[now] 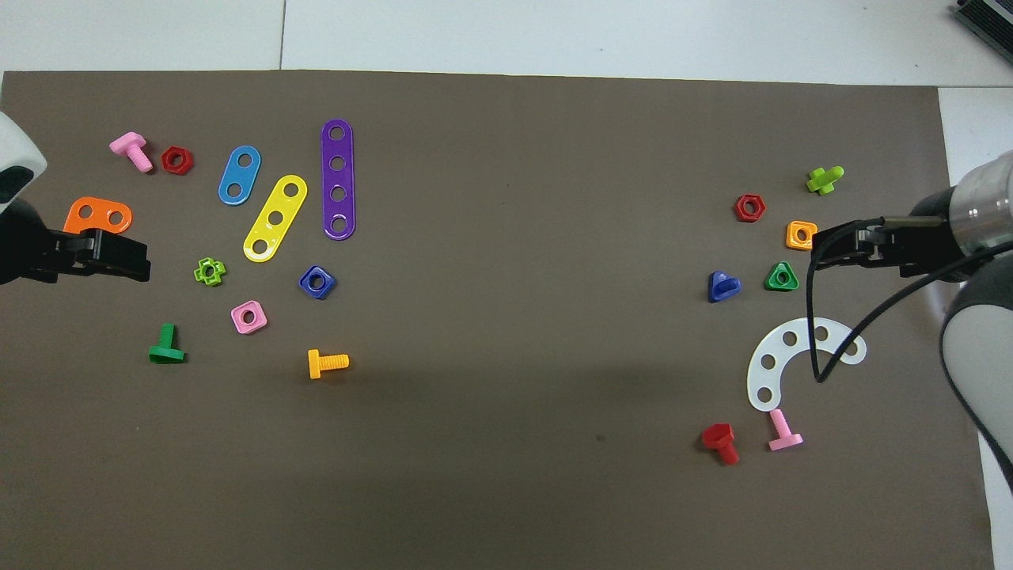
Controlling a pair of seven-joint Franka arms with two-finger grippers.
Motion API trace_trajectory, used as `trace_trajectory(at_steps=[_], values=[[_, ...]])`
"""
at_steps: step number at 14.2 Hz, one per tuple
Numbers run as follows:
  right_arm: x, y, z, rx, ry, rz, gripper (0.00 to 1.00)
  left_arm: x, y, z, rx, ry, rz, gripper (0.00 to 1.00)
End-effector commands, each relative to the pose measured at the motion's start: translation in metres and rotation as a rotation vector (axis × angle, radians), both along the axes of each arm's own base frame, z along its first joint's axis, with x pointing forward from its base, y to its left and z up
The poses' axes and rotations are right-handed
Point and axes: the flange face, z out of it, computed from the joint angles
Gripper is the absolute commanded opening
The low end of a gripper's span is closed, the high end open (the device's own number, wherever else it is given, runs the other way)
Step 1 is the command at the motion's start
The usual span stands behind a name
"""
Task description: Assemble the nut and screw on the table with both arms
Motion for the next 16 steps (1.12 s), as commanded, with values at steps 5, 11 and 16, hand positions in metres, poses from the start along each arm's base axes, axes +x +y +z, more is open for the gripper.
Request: trace_trajectory(at_steps=[5, 11, 16], values=[[-0.004, 0.005, 0.002, 0.007, 0.004, 0.036, 1.0, 0.001, 0.003, 0.001, 0.022, -0.002, 0.004, 1.0], [-0.004, -0.01, 0.001, 0.026, 0.011, 0.01, 1.0, 0.0, 0.003, -0.007, 0.016, -0.004, 0.014, 1.0], [-0.006, -0.007, -0.022, 0.027, -0.035, 0.019, 1.0, 0.008, -0.008, -0.049, 0.005, -0.003, 0.002, 1.0]])
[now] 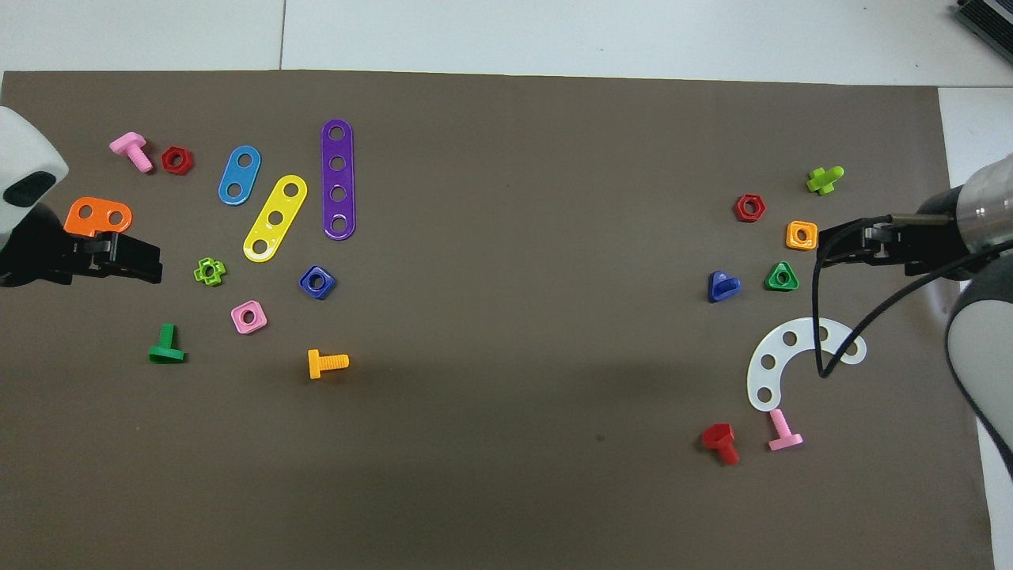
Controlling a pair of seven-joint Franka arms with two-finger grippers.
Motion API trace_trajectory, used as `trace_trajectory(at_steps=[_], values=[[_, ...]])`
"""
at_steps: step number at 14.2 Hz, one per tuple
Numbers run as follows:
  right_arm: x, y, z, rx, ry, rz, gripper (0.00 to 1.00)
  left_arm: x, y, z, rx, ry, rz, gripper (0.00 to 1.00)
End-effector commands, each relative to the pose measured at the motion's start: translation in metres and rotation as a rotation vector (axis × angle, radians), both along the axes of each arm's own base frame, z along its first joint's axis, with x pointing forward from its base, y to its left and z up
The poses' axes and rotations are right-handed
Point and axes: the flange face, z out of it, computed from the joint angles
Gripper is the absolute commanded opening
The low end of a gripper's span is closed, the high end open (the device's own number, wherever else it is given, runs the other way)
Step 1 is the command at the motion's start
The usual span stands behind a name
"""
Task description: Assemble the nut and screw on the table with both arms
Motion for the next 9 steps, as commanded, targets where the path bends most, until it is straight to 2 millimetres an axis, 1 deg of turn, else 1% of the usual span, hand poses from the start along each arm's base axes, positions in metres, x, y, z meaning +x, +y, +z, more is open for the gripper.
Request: trace_trajectory(at_steps=[1, 2, 4, 6, 7, 9], values=[[-0.01, 0.002, -0.026, 0.026, -0.033, 0.034, 1.0, 0.005, -0.006, -0.043, -0.008, -0.022, 0.007, 1.0], [-0.012, 0.002, -0.036, 0.026, -0.044, 0.034, 1.0, 0.007, -0.008, -0.061, -0.022, -0.036, 0.011, 1.0], [-0.012, 0.002, -0.051, 0.025, -0.035, 0.047, 0.99, 0.013, -0.022, -0.096, -0.037, -0.061, -0.006, 0.99], [-0.008, 0.001, -0.075, 0.022, -0.032, 0.087, 0.99, 0.022, -0.038, -0.127, -0.042, -0.086, -0.033, 0.99], [-0.008, 0.001, -0.092, 0.023, -0.047, 0.087, 0.99, 0.024, -0.045, -0.144, -0.043, -0.11, -0.051, 0.99], [-0.005, 0.001, -0.12, 0.021, -0.054, 0.087, 0.98, 0.019, -0.061, -0.172, -0.048, -0.158, -0.111, 0.96]])
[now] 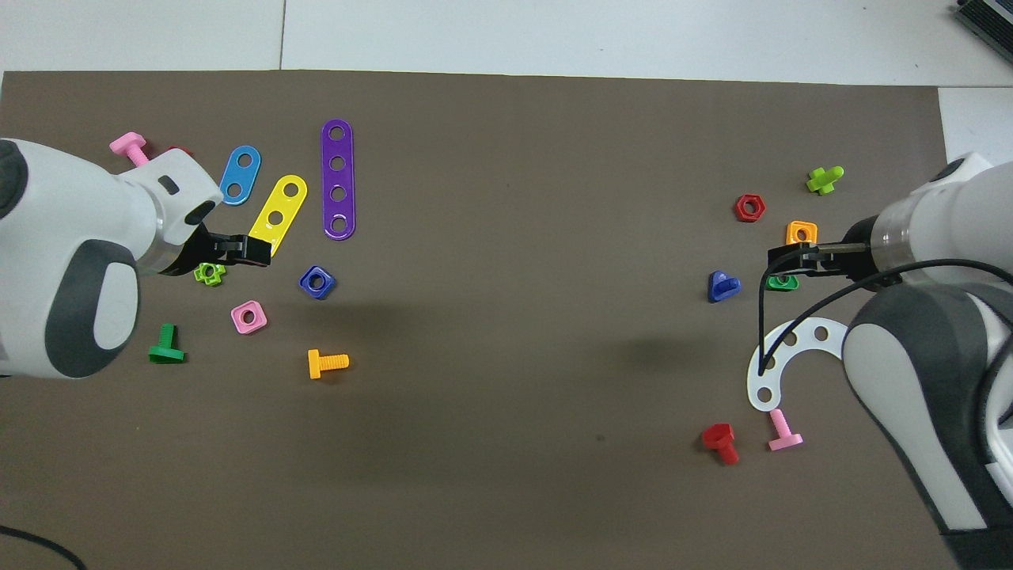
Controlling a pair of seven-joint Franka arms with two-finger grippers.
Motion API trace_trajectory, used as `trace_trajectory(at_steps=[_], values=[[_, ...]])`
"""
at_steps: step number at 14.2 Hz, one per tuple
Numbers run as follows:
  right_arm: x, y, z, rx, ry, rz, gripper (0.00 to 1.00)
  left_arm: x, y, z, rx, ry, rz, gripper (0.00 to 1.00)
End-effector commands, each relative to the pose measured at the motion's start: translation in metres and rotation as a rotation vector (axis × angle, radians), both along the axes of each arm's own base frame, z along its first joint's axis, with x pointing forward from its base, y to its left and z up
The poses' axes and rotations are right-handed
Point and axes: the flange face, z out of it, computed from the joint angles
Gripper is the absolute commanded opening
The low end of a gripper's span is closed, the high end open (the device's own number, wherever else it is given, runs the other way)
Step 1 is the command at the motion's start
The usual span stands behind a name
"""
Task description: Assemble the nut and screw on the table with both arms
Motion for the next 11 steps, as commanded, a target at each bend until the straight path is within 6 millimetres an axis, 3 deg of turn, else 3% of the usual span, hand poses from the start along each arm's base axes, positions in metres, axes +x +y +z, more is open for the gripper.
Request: trace_trajectory(at_steps=[1, 4, 9, 10, 11], values=[[-0.002, -0.001, -0.037, 0.02, 0.005, 0.024, 0.97, -0.008, -0.021, -0.037, -0.009, -0.049, -0.101, 0.95], [0.011, 0.0, -0.074, 0.019, 0.022, 0.053, 0.95, -0.002, -0.032, -0.073, 0.005, -0.033, -0.248, 0.95], [0.019, 0.004, -0.124, 0.02, 0.018, 0.074, 0.93, -0.006, -0.058, -0.107, 0.018, -0.024, -0.422, 0.95], [0.02, 0.026, -0.126, 0.021, 0.004, 0.114, 0.92, -0.006, -0.062, -0.119, 0.02, -0.025, -0.453, 0.94], [0.019, 0.028, -0.134, 0.02, 0.013, 0.124, 0.92, -0.006, -0.064, -0.125, 0.023, -0.039, -0.484, 0.94]])
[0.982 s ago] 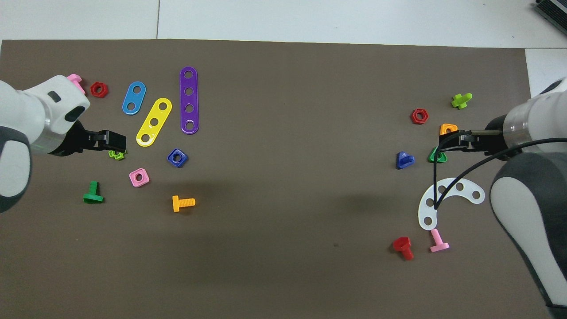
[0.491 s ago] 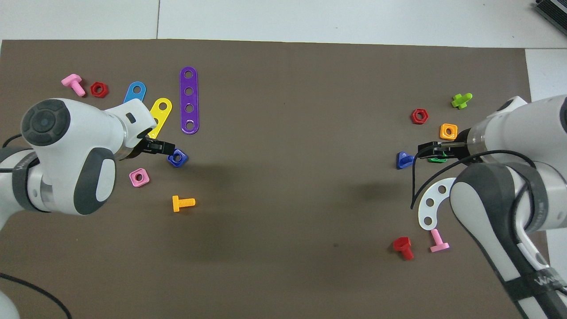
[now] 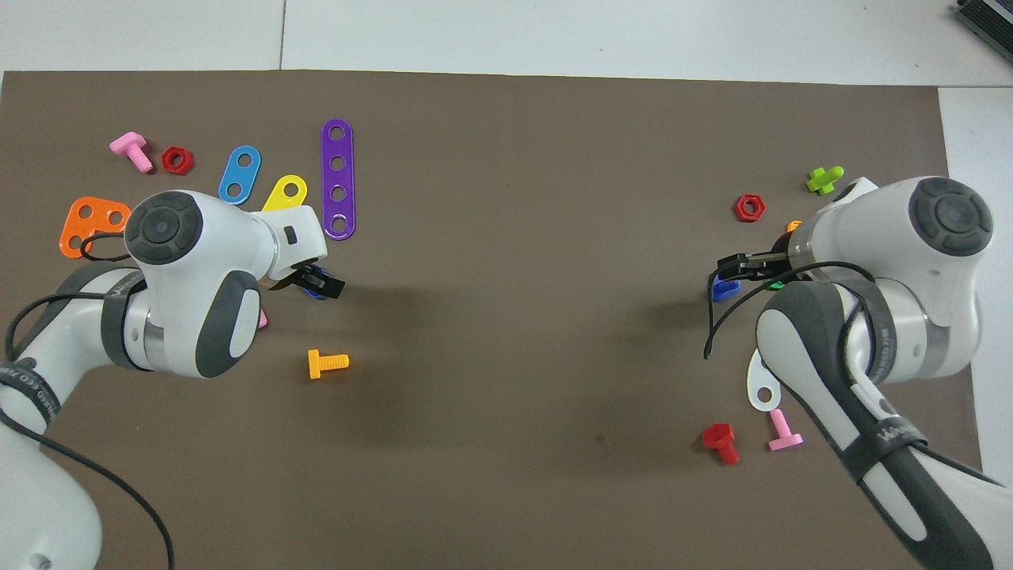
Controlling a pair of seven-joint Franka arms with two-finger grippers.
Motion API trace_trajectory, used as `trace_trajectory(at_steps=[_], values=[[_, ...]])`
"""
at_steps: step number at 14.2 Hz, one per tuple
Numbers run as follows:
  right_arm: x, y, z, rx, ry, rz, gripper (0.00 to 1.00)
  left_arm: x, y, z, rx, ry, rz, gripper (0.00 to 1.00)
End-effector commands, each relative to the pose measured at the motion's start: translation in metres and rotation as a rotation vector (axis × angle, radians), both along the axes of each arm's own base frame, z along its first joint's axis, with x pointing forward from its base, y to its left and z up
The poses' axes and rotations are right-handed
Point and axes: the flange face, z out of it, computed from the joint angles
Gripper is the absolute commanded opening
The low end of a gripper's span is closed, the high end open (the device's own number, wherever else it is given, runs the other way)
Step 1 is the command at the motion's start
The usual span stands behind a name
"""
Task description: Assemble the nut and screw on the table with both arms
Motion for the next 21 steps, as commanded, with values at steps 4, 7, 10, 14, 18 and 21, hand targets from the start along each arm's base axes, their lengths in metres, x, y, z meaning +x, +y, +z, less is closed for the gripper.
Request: trace_trajectory(at_steps=[4, 7, 10, 14, 18, 21], values=[[-0.012, 0.014, -0.042, 0.018, -0.015, 0.1, 0.84, -0.006, 0.004, -0.026, 0.007, -0.015, -0.146, 0.94], [-0.017, 0.005, -0.056, 0.015, -0.039, 0.128, 0.81, -0.008, 0.007, -0.032, 0.012, -0.008, -0.186, 0.94], [-0.019, -0.002, -0.059, 0.014, -0.033, 0.116, 0.67, -0.01, 0.007, -0.039, 0.014, 0.0, -0.207, 0.89], [-0.018, -0.002, -0.058, 0.014, -0.031, 0.116, 0.0, -0.013, 0.007, -0.043, 0.016, -0.005, -0.211, 0.78], [-0.004, 0.014, -0.033, 0.022, -0.071, 0.072, 0.0, -0.015, 0.007, -0.044, 0.018, 0.009, -0.207, 0.27], [0.002, 0.082, -0.017, 0.052, -0.101, -0.033, 0.0, -0.013, 0.009, -0.042, 0.016, 0.018, -0.178, 0.0]])
